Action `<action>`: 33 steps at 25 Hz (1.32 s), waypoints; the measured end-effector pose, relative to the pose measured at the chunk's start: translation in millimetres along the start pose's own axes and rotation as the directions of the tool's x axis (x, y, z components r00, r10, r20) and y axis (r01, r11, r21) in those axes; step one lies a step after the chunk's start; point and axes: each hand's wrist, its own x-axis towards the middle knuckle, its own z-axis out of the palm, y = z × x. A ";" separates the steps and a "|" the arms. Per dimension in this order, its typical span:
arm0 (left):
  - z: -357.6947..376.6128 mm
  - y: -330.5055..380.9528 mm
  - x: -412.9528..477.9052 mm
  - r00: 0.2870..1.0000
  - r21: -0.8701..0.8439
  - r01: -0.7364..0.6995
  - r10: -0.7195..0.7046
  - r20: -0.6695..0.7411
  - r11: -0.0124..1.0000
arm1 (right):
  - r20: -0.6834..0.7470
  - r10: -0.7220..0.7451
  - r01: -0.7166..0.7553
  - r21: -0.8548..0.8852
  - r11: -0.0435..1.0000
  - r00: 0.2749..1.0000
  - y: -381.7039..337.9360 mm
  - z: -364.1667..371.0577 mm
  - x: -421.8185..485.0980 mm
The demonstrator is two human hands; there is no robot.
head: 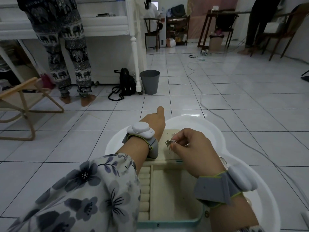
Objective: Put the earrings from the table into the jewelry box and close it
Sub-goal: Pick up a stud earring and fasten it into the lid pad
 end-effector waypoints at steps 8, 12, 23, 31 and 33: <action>-7.6 0.4 8.1 1.000 0.043 0.017 -0.017 0.010 0.999 | -0.004 -0.011 0.011 -0.012 1.000 1.000 1.1 -1.0 0.3; -34.4 11.8 0.2 0.979 -0.011 0.073 -0.074 -0.192 0.997 | -0.016 -0.016 0.017 0.035 0.999 1.000 2.2 -3.5 2.3; -65.6 31.7 -80.0 0.880 -0.286 0.029 -0.160 -0.447 0.958 | -0.092 -0.106 0.127 0.271 0.954 0.990 -7.7 -16.2 -8.2; -66.3 33.6 -92.5 0.852 -0.351 0.004 -0.187 -0.489 0.936 | -0.024 -0.135 0.137 0.113 0.984 0.991 -17.6 -24.2 -18.5; -66.1 32.7 -93.8 0.853 -0.349 -0.016 -0.169 -0.493 0.937 | -0.057 -0.122 0.129 0.141 0.981 0.991 -18.8 -22.6 -19.1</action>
